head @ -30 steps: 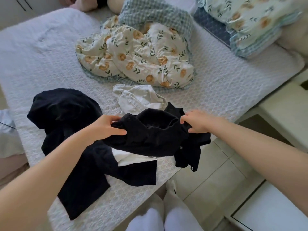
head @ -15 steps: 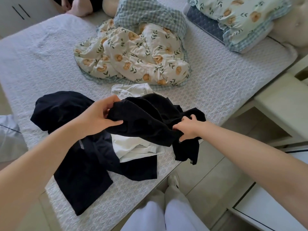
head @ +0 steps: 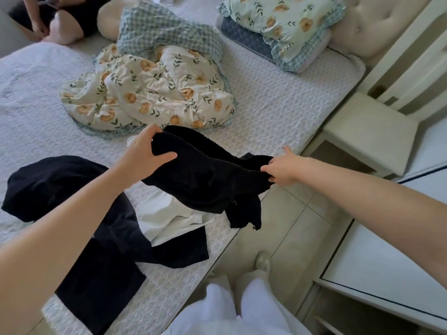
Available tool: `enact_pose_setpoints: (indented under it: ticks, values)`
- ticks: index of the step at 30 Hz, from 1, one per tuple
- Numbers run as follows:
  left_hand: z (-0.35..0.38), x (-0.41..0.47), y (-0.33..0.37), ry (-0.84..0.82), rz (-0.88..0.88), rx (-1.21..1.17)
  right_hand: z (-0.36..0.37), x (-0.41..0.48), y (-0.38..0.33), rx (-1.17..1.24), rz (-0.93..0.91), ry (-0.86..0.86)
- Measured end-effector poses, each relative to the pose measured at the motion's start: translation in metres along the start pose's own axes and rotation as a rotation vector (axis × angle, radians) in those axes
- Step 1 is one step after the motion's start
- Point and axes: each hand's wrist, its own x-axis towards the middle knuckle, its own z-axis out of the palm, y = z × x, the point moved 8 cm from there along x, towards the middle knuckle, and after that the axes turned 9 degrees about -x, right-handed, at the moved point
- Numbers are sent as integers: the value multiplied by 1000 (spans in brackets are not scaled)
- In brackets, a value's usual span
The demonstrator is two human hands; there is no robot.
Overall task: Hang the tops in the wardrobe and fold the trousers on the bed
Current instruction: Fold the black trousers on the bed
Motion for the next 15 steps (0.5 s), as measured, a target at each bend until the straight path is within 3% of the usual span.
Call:
enact_pose_setpoints:
  ticks: [6,12,15]
  values:
    - [38,48,68,12,167,112,-4,-48,94,-75,237,149]
    - [93,98,152,-8,259,92,7,-116,214,50,653,267]
    - [128,123,207,-9,318,72,15,-159,279,55,861,236]
